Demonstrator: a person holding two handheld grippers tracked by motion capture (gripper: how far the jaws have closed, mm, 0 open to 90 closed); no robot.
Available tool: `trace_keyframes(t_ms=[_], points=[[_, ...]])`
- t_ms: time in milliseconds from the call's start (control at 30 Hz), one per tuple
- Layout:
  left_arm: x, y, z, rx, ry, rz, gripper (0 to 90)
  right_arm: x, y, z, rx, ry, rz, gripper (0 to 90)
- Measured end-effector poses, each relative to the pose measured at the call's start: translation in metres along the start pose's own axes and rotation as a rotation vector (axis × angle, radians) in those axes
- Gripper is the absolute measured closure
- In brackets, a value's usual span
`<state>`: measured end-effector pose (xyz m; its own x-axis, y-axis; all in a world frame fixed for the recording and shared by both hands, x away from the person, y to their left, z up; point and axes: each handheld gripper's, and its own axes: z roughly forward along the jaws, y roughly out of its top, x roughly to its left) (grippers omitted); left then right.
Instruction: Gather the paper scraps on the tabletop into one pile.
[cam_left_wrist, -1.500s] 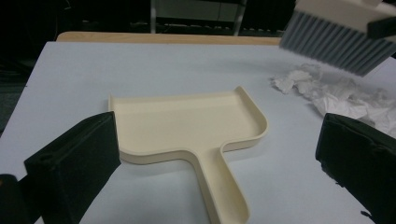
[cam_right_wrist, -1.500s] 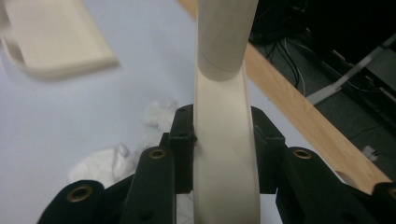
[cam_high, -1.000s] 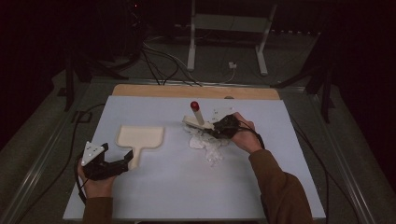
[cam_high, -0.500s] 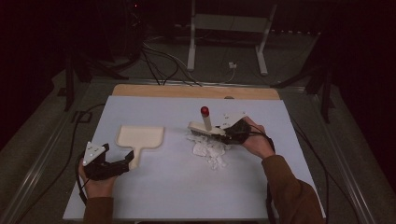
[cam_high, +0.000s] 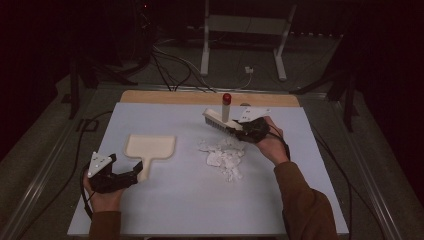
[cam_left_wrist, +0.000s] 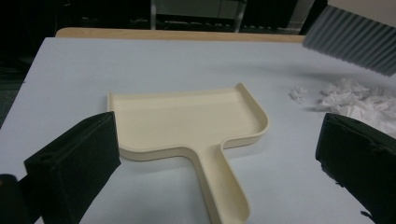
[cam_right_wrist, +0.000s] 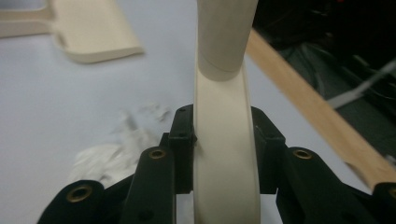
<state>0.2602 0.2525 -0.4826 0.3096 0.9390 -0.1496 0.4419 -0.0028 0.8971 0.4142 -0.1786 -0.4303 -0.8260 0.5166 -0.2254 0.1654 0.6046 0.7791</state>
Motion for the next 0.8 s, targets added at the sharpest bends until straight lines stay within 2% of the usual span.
trace_keyframes(t_ms=[133,333,467,533,633,800], points=[[0.001,0.0,0.0,-0.001,0.001,-0.005,0.5,-0.007,-0.001,-0.001,0.009,-0.057,0.026,68.0],[0.0,0.0,0.001,0.003,-0.001,-0.001,0.5,-0.014,-0.013,0.005,0.087,-0.073,0.008,68.0],[0.0,0.0,0.001,0.003,-0.002,0.0,0.5,-0.013,-0.022,0.014,0.145,-0.057,-0.021,68.0],[0.0,0.0,0.0,0.001,-0.002,-0.003,0.5,-0.011,-0.027,0.016,0.161,-0.04,-0.02,68.0],[0.001,0.0,0.0,0.001,-0.001,-0.003,0.6,-0.006,-0.032,0.016,0.154,0.0,-0.021,68.0],[0.0,0.0,0.001,0.004,-0.002,0.0,0.5,0.004,-0.034,0.007,0.146,0.05,-0.073,68.0]])
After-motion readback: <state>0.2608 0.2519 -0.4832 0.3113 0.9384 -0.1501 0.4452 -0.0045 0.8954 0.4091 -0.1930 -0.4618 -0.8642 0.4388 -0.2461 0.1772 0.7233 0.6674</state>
